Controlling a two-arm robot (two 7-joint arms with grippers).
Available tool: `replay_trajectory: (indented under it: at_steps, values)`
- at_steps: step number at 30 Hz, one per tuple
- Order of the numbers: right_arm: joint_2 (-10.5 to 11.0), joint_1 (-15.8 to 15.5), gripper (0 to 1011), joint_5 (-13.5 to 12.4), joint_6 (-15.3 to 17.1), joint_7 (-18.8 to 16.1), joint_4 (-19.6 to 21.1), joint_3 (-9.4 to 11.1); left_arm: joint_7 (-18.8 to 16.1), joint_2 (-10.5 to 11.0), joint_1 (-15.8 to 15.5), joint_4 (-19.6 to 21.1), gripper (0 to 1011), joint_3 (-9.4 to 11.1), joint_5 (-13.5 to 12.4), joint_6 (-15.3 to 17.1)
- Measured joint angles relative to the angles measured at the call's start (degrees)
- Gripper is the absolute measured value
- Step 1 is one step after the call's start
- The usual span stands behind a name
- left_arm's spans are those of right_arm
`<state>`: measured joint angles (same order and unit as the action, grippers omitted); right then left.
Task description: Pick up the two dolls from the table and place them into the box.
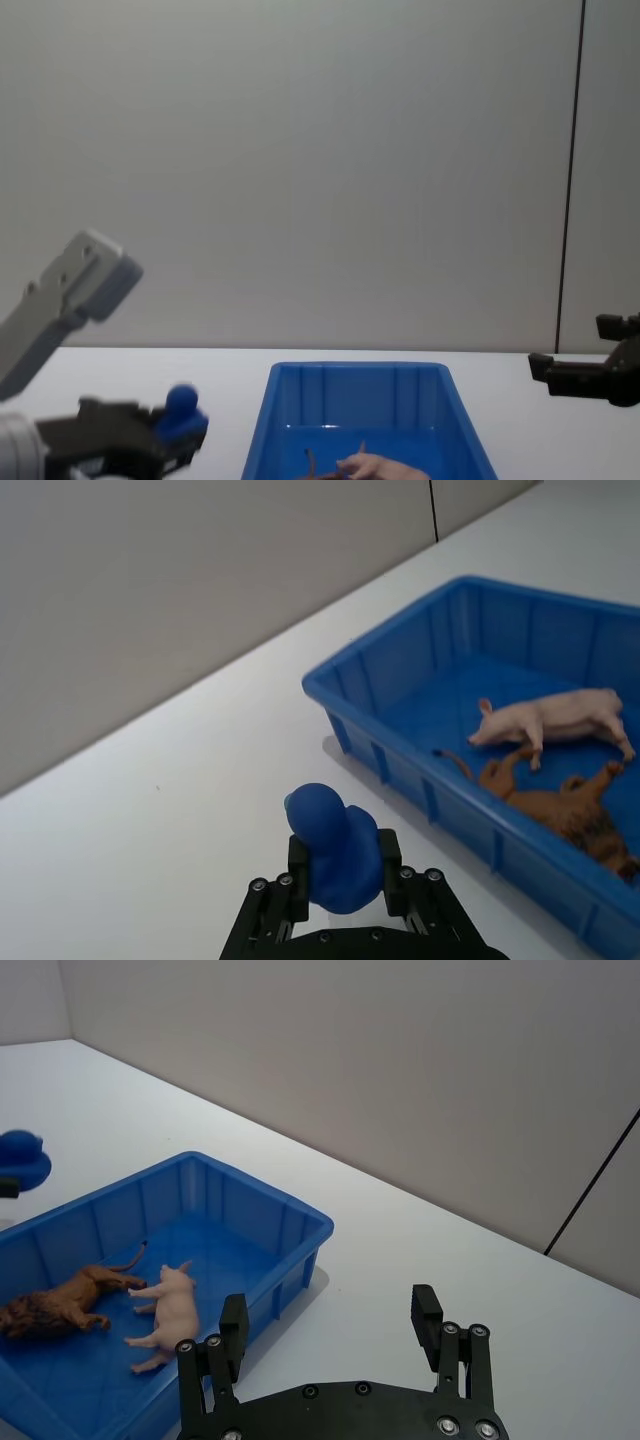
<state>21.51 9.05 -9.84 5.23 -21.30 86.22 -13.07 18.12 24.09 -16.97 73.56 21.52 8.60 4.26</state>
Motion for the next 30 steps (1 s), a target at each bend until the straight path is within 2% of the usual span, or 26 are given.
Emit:
replay_trajectory:
  at_steps: [11,14,15,17,21,22,24,25,30]
  values:
    - [0.0,0.0,1001,0.0,0.0,0.0,0.0,0.0,0.83,-1.04,-3.16,4.42,332,-0.44,-3.35,-1.1]
    - [0.0,0.0,1001,0.0,0.0,0.0,0.0,0.0,1.99,-1.65,-4.36,5.09,387,-0.43,-4.39,-1.35]
    - [0.0,0.0,1001,0.0,0.0,0.0,0.0,0.0,2.73,-2.0,-4.98,5.36,458,-0.33,-4.99,-1.46]
    - [0.0,0.0,1001,0.0,0.0,0.0,0.0,0.0,3.45,-2.43,-5.65,5.55,499,-0.19,-5.44,-1.5]
    - [0.0,0.0,1001,0.0,0.0,0.0,0.0,0.0,5.33,-3.61,-7.28,5.92,646,0.32,-6.48,-1.51]
    - [0.0,0.0,1001,0.0,0.0,0.0,0.0,0.0,5.62,-3.77,-7.47,5.95,707,0.4,-6.61,-1.51]
    - [0.0,0.0,1001,0.0,0.0,0.0,0.0,0.0,5.97,-4.05,-7.83,6.07,729,0.54,-6.74,-1.51]
    - [0.0,0.0,1001,0.0,0.0,0.0,0.0,0.0,6.26,-4.34,-8.13,6.22,787,0.7,-6.79,-1.51]
    - [0.0,0.0,1001,0.0,0.0,0.0,0.0,0.0,6.6,-4.81,-8.47,7.12,897,1.07,-6.86,-1.43]
